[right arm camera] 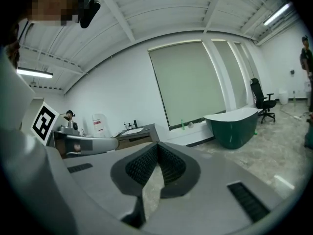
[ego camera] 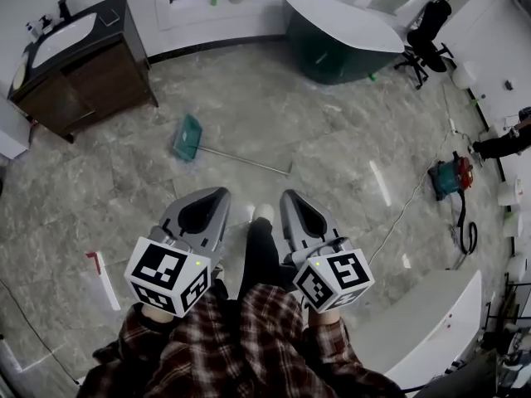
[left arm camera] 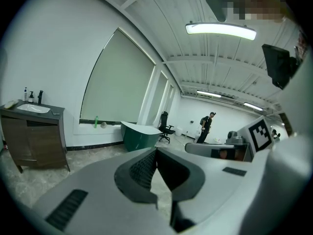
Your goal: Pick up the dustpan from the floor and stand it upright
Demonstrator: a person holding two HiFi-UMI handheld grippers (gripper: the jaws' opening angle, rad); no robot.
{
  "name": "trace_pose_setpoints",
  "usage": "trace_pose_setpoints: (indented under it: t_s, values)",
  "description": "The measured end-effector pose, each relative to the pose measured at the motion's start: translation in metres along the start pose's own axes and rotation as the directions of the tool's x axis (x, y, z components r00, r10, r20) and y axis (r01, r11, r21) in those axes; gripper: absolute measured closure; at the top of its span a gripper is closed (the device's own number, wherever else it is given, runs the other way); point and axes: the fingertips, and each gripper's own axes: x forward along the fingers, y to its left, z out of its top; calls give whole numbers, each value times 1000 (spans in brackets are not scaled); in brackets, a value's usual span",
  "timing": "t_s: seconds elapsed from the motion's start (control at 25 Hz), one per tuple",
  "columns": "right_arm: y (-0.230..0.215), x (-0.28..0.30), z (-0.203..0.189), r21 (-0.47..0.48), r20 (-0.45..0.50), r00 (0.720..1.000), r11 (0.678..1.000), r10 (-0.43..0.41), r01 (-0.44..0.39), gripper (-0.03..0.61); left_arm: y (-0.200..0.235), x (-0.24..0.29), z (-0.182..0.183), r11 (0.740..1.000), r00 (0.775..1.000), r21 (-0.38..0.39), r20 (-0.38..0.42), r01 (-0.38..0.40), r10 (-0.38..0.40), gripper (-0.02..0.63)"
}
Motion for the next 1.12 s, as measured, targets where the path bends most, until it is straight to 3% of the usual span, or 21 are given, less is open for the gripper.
trace_pose_setpoints:
  t_s: [0.44,0.64,0.92,1.12]
  values:
    - [-152,116,105,-53,-10,992,991,124,-125,568,29,187,95,996,994,-8,61,-92,92,601]
    - [-207,155,132,-72,-51,981,979,185,-189,568,41,239,113,984,983,-40,66,-172,174,601]
    - [-233,223,125,-22,-120,968,974,222,-226,568,103,271,119,960,964,-102,23,-262,266,601]
    - [-239,272,133,31,-105,976,982,190,-188,566,145,306,136,971,975,-89,2,-221,222,601]
